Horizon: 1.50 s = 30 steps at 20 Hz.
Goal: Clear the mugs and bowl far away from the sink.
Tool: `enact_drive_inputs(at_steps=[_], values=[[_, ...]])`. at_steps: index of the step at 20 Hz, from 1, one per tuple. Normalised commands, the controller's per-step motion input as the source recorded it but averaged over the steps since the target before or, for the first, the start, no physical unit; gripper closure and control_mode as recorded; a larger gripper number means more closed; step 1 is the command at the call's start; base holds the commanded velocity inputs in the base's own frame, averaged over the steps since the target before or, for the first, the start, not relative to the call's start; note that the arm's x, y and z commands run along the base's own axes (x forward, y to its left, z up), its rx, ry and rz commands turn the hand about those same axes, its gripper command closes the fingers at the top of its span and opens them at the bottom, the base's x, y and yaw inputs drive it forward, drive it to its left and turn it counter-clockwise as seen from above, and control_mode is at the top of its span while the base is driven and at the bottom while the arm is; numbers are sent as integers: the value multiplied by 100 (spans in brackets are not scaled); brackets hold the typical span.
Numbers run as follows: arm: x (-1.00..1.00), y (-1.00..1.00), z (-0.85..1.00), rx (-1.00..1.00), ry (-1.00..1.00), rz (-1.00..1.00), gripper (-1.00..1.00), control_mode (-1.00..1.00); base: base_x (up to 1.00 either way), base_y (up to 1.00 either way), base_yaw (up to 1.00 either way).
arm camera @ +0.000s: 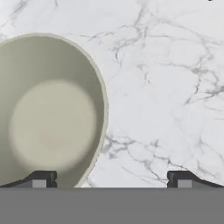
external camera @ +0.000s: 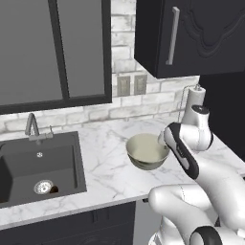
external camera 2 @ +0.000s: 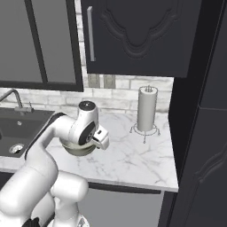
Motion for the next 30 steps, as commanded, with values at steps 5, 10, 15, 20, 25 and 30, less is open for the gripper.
enact_drive_inputs(at_steps=[5, 10, 15, 20, 25, 30], values=[[26, 0, -18, 7, 0, 7, -100, -100, 0, 0, 0], [26, 0, -21, 1, -1, 4, -100, -100, 0, 0, 0], [18, 0, -27, 0, 0, 1, -100, -100, 0, 0, 0], [17, 1, -26, 0, 0, 1, -100, -100, 0, 0, 0], [19, 10, -20, 0, 0, 0, 100, -100, 0, 0, 0], [9, 26, -19, 1, 0, 0, 100, -100, 0, 0, 0]])
